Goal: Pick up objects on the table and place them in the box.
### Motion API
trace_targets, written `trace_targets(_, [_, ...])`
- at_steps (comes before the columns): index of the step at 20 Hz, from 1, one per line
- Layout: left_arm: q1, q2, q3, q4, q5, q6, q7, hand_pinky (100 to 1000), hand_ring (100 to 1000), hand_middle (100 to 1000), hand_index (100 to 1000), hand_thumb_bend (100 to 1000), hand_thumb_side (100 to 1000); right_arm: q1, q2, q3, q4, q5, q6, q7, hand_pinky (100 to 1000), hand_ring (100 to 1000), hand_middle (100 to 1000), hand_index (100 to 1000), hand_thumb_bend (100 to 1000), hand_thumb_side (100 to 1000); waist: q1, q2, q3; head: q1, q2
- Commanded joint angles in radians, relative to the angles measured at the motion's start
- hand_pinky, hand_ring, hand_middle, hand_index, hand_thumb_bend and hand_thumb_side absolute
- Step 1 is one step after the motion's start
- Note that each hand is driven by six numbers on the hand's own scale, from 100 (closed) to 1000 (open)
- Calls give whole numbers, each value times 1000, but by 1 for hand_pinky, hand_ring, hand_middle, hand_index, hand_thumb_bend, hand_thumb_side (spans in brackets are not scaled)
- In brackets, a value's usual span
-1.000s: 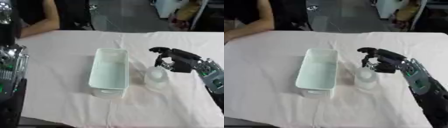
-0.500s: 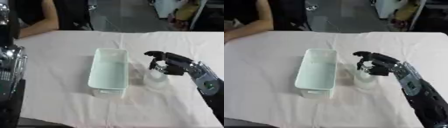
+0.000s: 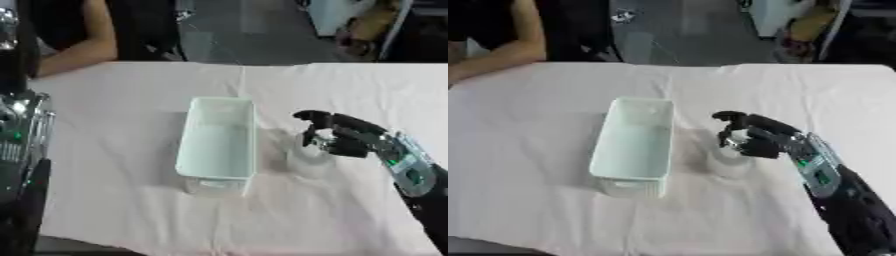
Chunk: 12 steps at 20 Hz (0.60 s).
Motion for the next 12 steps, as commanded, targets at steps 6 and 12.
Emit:
trace_targets(6, [-16,8,3,-14,2,-3,-2,524,593,670,772,100,778,-6,-17,-24,35,21,-16,-39,1000,1000,1000,624,100,1000,2,-8,-1,-15,-15])
trace_targets(12, [-17,6,2,-14,0,-3,-3,524,593,670,772,100,777,-9,-10,-6,35,36,-35,-24,1000,1000,1000,629,100,1000,2,-8,1,-17,-18])
